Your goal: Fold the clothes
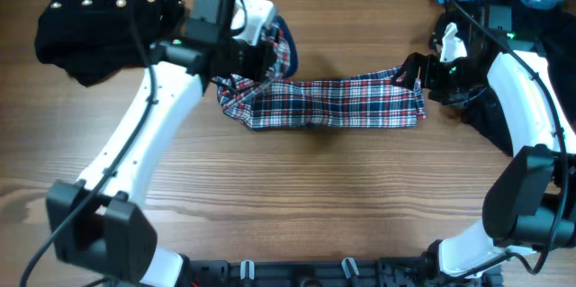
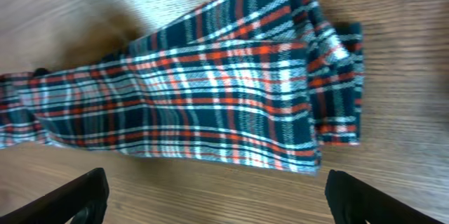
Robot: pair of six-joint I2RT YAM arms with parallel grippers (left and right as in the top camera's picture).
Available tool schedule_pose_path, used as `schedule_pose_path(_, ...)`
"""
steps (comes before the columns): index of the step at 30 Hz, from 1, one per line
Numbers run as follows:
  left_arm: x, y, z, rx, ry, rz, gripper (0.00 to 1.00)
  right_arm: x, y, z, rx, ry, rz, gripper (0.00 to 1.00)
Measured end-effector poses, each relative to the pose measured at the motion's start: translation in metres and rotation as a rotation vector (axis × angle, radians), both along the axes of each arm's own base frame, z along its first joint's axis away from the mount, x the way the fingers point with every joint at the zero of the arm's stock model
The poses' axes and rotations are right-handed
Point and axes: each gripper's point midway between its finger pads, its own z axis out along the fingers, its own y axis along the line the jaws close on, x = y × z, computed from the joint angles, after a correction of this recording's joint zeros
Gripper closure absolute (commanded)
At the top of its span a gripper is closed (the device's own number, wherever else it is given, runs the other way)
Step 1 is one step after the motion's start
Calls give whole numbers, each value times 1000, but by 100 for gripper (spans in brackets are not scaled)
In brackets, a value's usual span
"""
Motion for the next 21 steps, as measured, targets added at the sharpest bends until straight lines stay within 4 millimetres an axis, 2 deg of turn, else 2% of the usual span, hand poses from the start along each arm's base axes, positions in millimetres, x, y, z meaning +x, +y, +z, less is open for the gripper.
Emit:
schedule_pose_path(5, 12, 41, 26, -1, -68, 104, 96, 4, -7, -2, -42, -13, -7, 0)
schedule_pose_path(8, 16, 64, 32, 9, -82, 161, 96, 14, -13, -5, -76, -58, -12, 1)
schedule_pose_path(17, 20, 88, 25, 70, -68, 234, 96, 18, -20, -43, -120, -113, -23, 0)
schedule_pose_path(21, 21, 97, 23, 102, -70, 263, 96, 13, -20, -63, -128, -121, -25, 0)
